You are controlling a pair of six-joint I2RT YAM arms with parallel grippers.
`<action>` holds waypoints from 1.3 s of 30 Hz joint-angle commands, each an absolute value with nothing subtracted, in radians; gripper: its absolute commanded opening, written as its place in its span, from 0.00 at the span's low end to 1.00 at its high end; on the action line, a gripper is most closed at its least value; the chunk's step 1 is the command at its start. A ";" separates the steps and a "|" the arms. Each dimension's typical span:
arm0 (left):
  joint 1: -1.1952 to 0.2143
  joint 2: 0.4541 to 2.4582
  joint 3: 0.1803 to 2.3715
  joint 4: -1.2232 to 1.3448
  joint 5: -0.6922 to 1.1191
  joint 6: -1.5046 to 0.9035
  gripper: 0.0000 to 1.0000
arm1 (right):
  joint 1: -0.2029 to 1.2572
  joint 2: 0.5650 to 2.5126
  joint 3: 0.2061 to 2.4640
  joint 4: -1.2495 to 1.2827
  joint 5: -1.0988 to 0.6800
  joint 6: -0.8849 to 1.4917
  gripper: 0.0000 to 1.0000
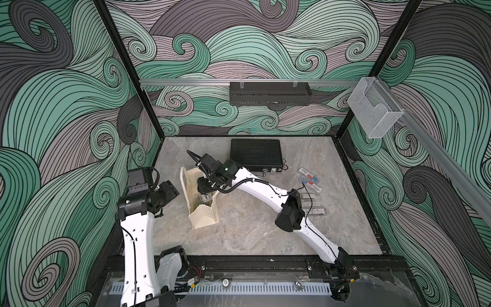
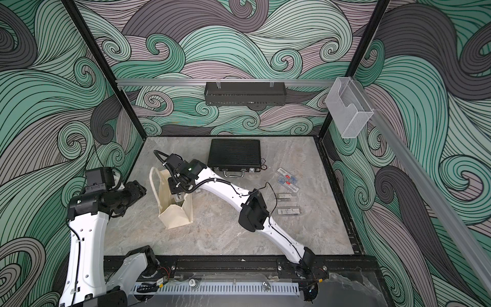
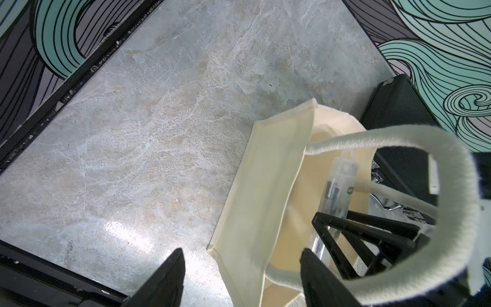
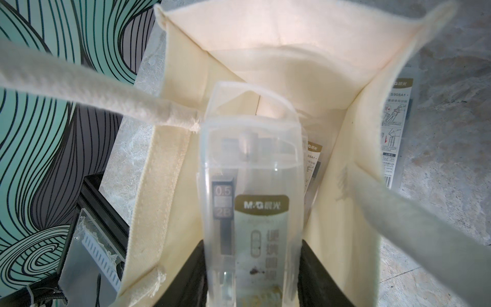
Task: Put the compass set into the canvas bag
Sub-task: Place the compass set in the canvas bag.
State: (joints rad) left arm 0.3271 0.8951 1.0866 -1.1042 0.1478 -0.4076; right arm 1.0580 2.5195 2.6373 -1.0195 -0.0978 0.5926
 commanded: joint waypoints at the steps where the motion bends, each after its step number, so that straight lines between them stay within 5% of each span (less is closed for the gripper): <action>1: 0.337 0.895 1.078 -1.092 0.168 -0.397 0.70 | 1.047 2.539 2.658 -1.066 -0.100 0.636 0.48; 18: 0.335 0.901 1.098 -1.106 0.206 -0.421 0.70 | 1.093 2.486 2.683 -1.039 -0.061 0.550 0.71; 39: 0.310 0.907 1.126 -1.119 0.252 -0.470 0.70 | 1.099 2.172 2.603 -1.036 0.095 0.357 0.73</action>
